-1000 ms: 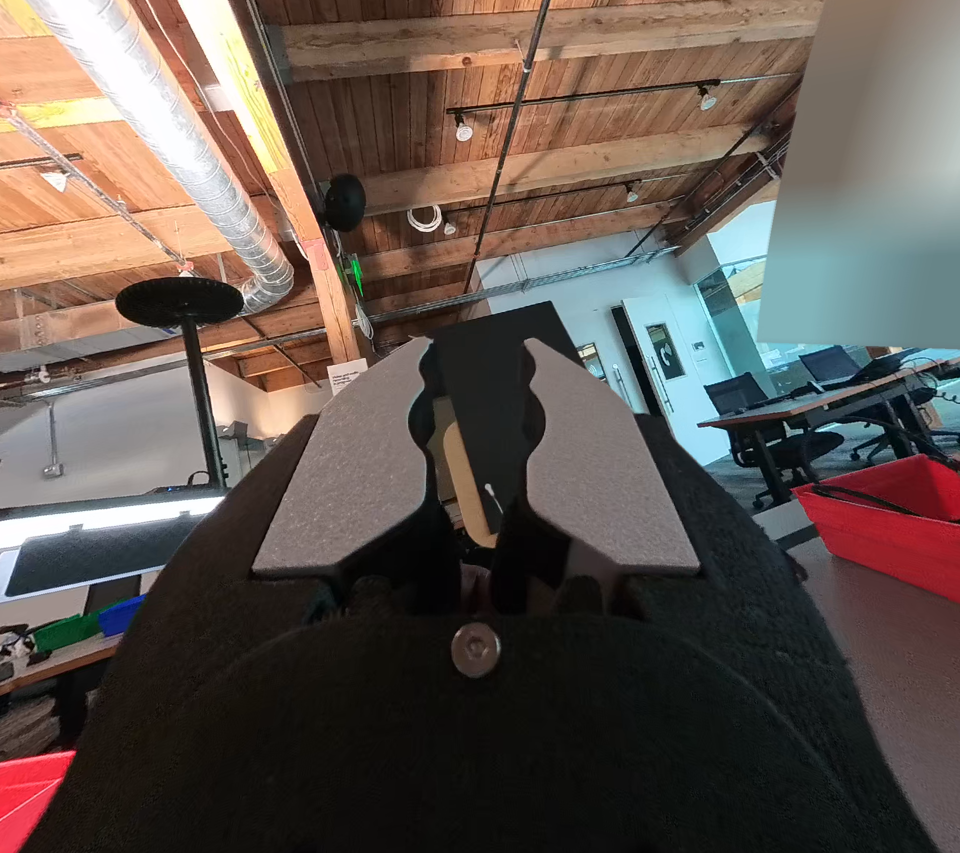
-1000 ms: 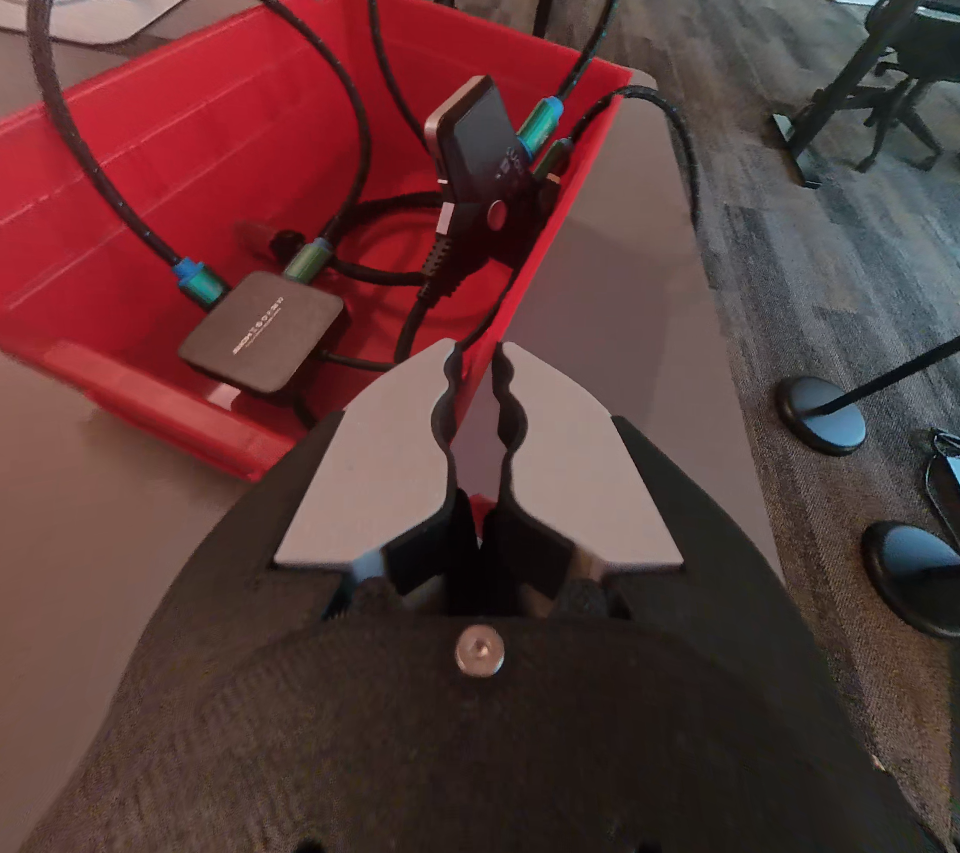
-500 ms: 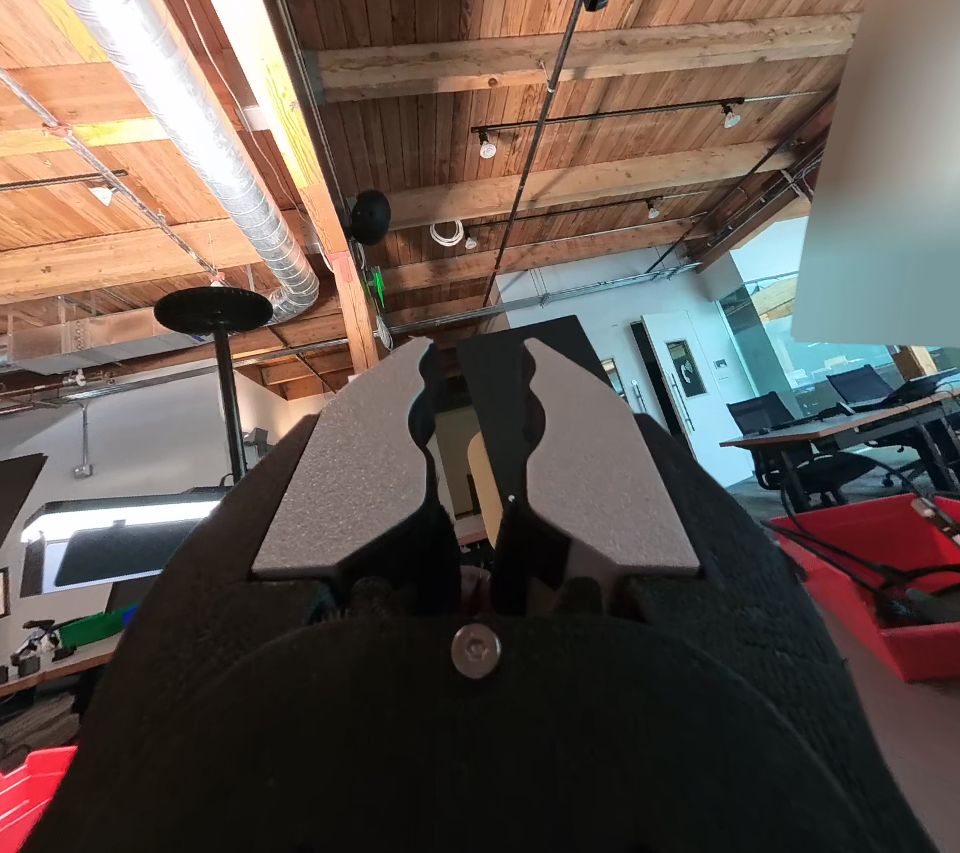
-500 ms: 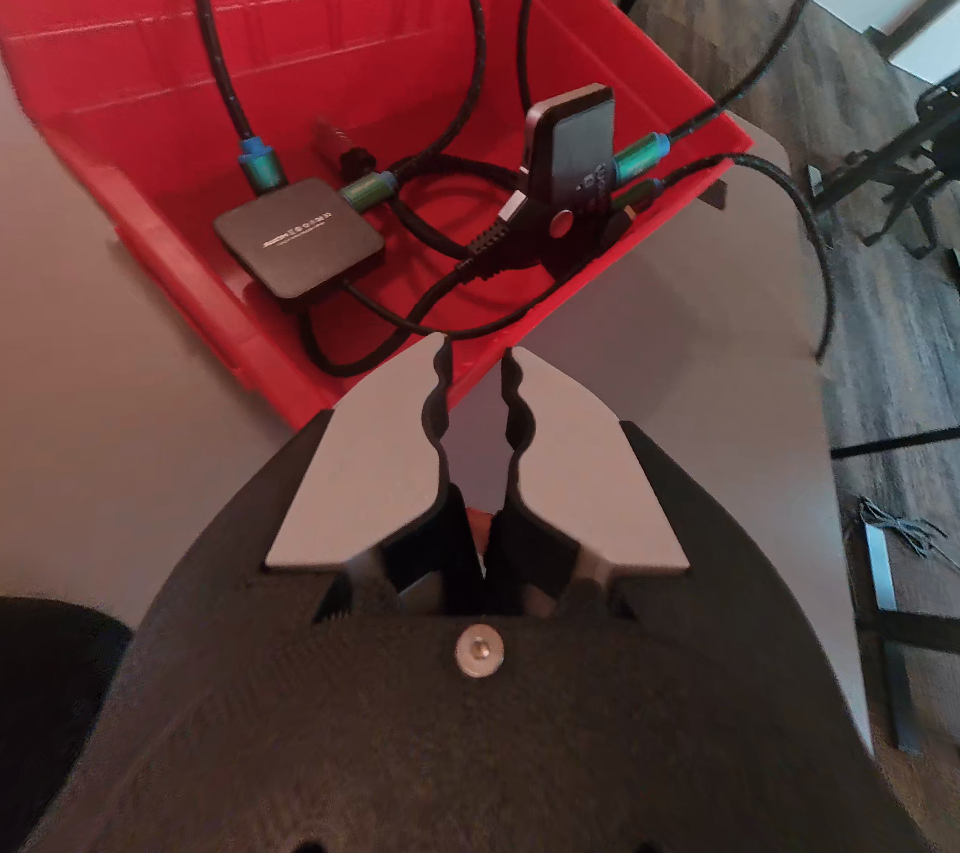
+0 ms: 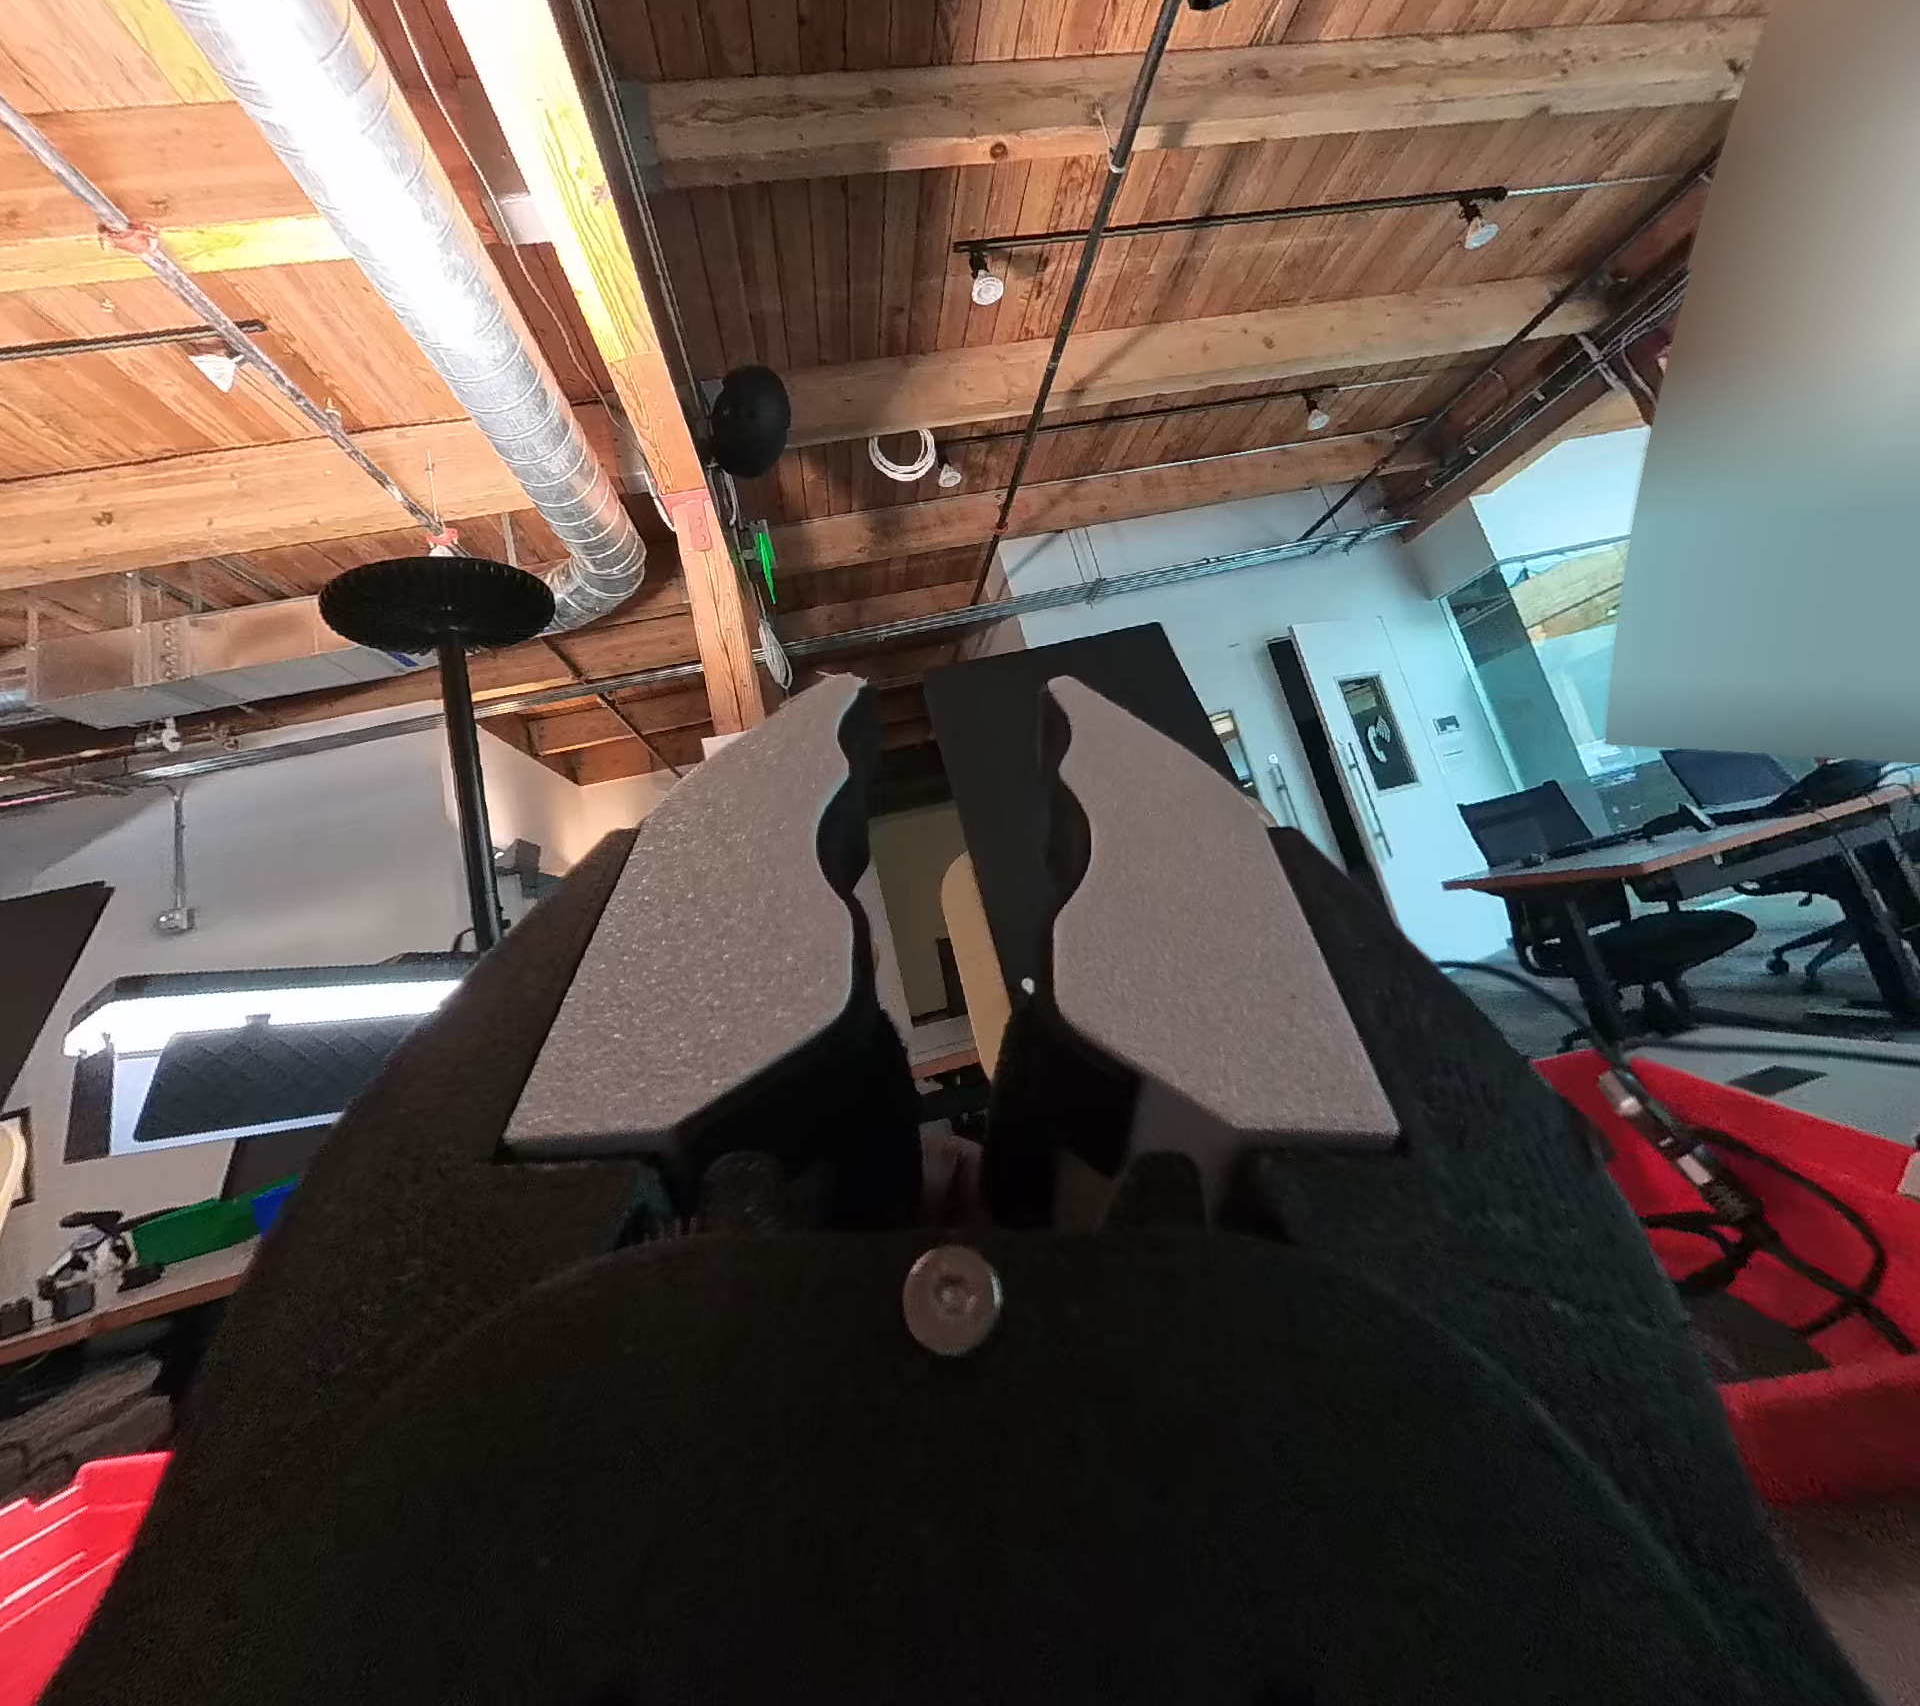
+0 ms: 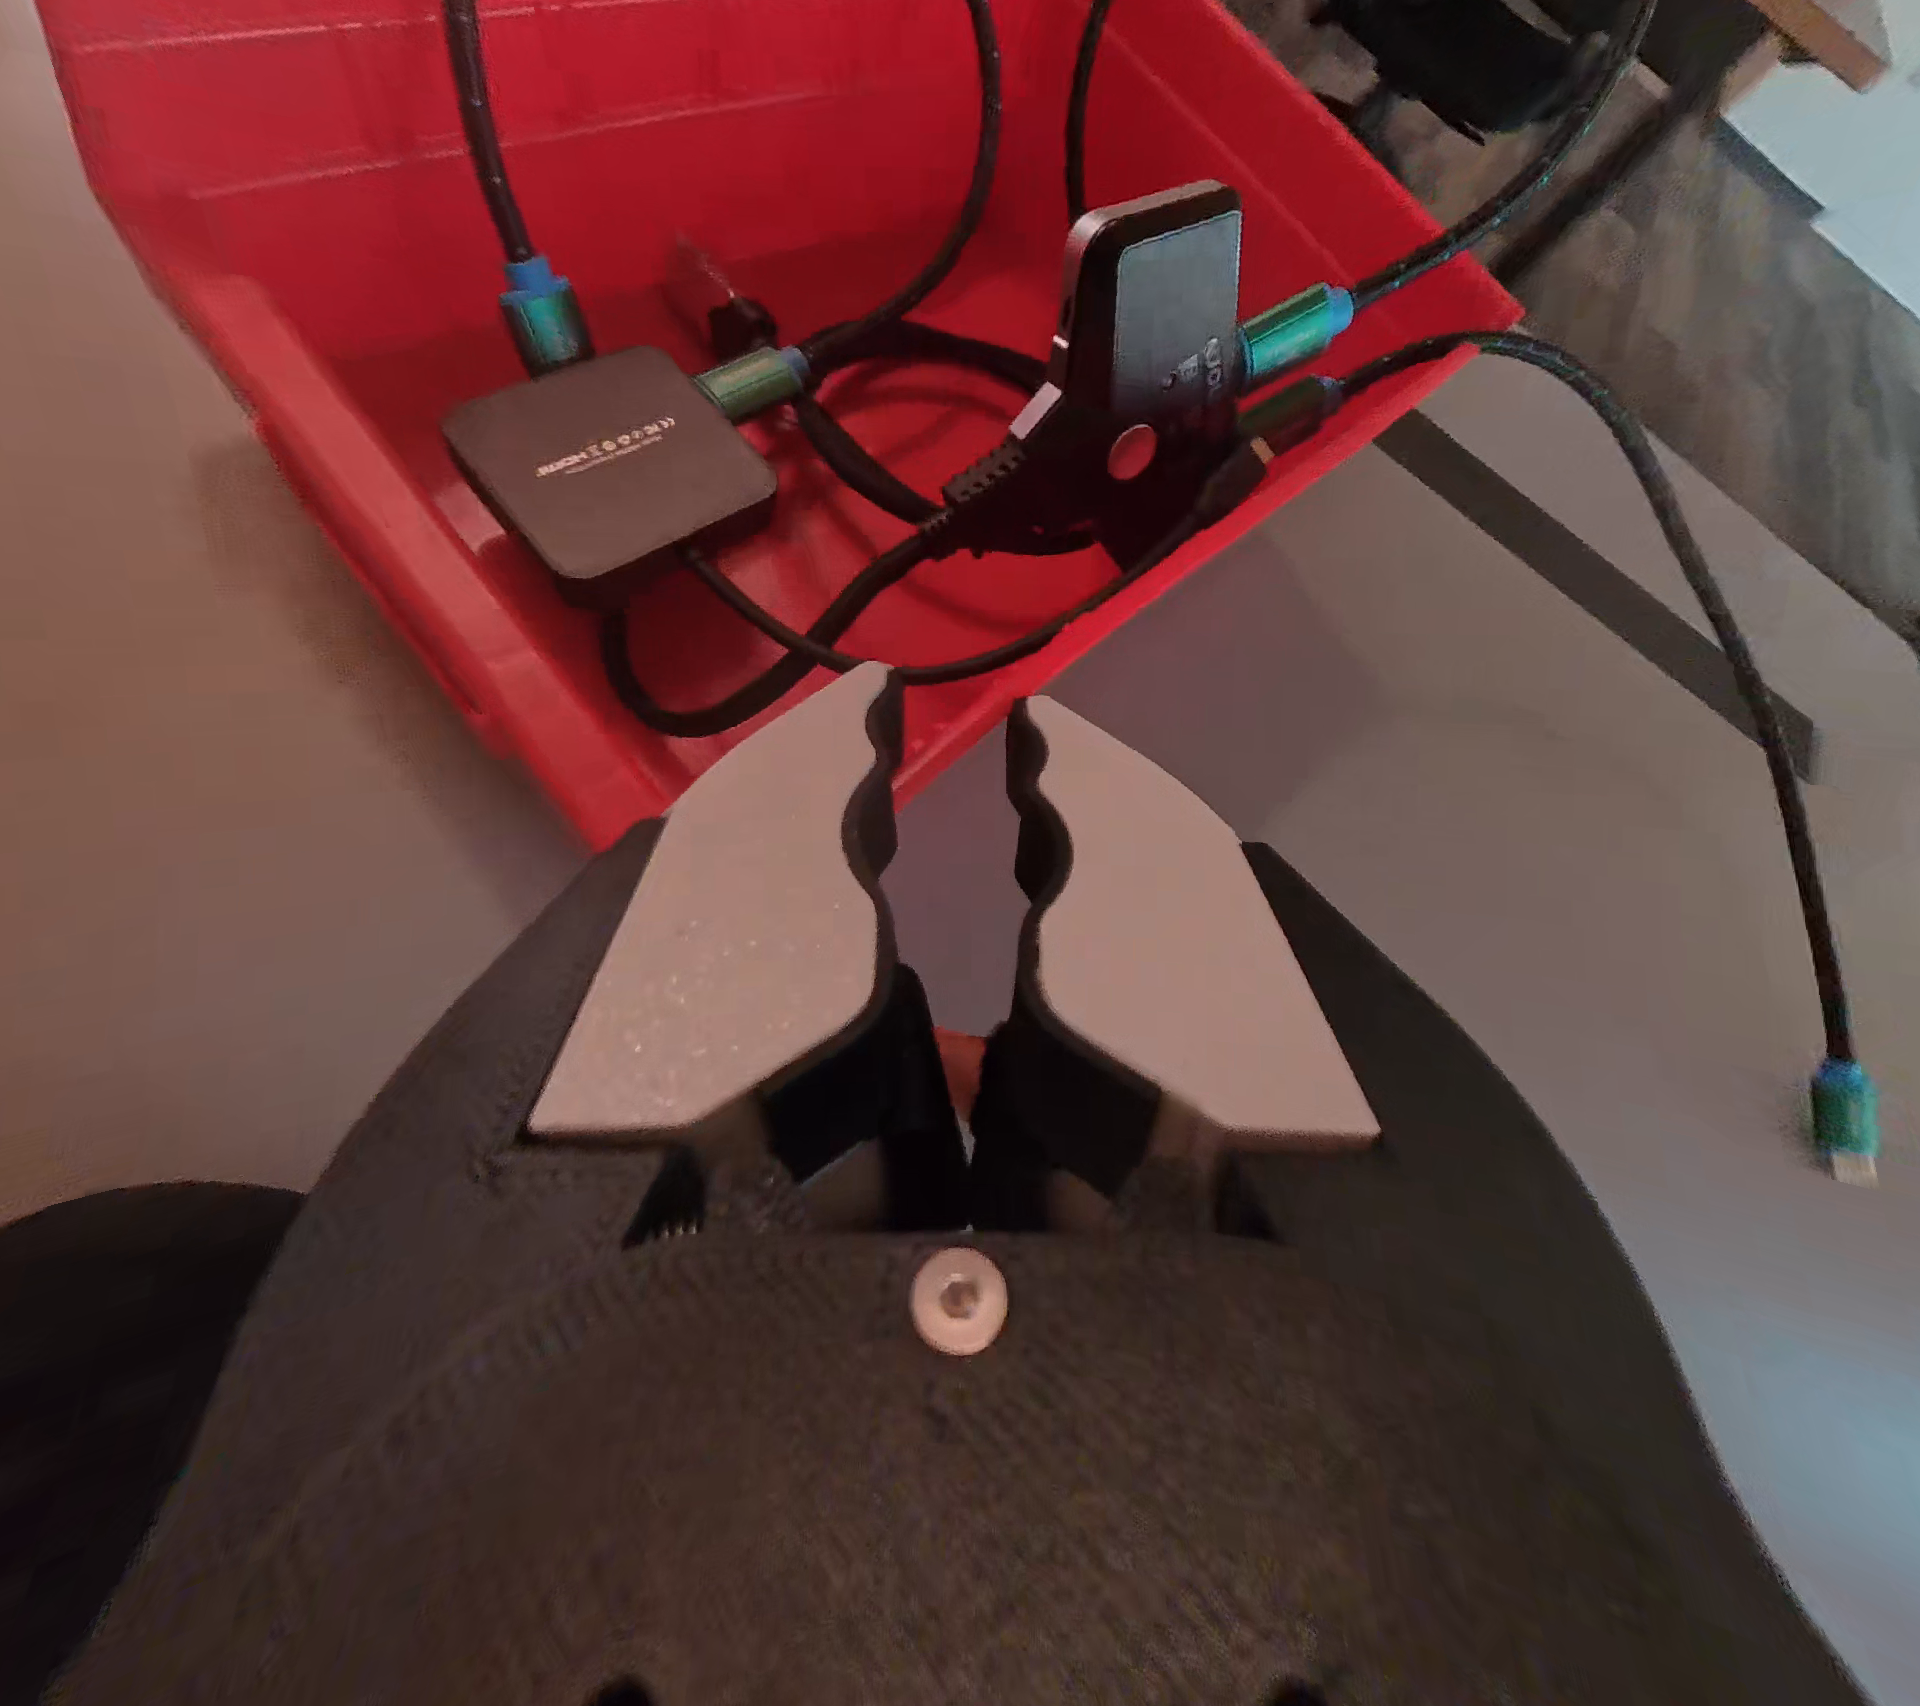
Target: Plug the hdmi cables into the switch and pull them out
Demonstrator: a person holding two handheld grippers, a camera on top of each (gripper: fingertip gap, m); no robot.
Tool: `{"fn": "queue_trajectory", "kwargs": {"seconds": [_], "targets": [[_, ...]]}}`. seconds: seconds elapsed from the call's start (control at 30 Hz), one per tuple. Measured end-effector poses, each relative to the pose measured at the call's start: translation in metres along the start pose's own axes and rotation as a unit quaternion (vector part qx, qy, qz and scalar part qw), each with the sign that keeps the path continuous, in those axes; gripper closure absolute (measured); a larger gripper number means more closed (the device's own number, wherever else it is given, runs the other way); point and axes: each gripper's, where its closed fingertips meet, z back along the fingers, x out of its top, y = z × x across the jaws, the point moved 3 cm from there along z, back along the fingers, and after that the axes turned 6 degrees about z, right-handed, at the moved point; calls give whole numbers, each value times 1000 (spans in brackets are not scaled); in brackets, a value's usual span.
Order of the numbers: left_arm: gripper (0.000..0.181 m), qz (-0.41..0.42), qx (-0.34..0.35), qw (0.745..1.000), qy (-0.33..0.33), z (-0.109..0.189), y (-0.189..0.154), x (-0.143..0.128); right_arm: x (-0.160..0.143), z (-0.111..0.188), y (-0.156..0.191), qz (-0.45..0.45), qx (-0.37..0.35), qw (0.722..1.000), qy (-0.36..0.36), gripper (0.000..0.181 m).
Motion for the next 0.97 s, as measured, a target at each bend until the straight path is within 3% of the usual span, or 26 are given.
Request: {"fn": "queue_trajectory", "kwargs": {"seconds": [0.23, 0.4, 0.5, 0.67, 0.8, 0.87, 0.97], "targets": [[153, -16, 9, 1000, -9, 8, -5, 13, 50, -12, 81, -29, 95, 989, -108, 163], [153, -17, 1, 1000, -12, 6, -6, 13, 72, -16, 132, 71, 106, 979, -157, 154], [153, -13, -8, 1000, -9, 2, -6, 6, 80, -23, 146, 158, 62, 966, -195, 144], [153, -5, -31, 999, 14, -4, -8, -6, 90, -32, 155, 111, 99, 963, -224, 144], [151, -33, -147, 979, 137, 3, -33, -37, 84, -26, 160, 123, 153, 957, -214, 130], [141, -82, -208, 945, 238, 19, -43, -63, 85, -15, 158, 112, 174, 951, -229, 104], [128, -170, -202, 886, 381, 44, -28, -103, 95, 17, 135, 74, 166, 932, -314, 85]]}}
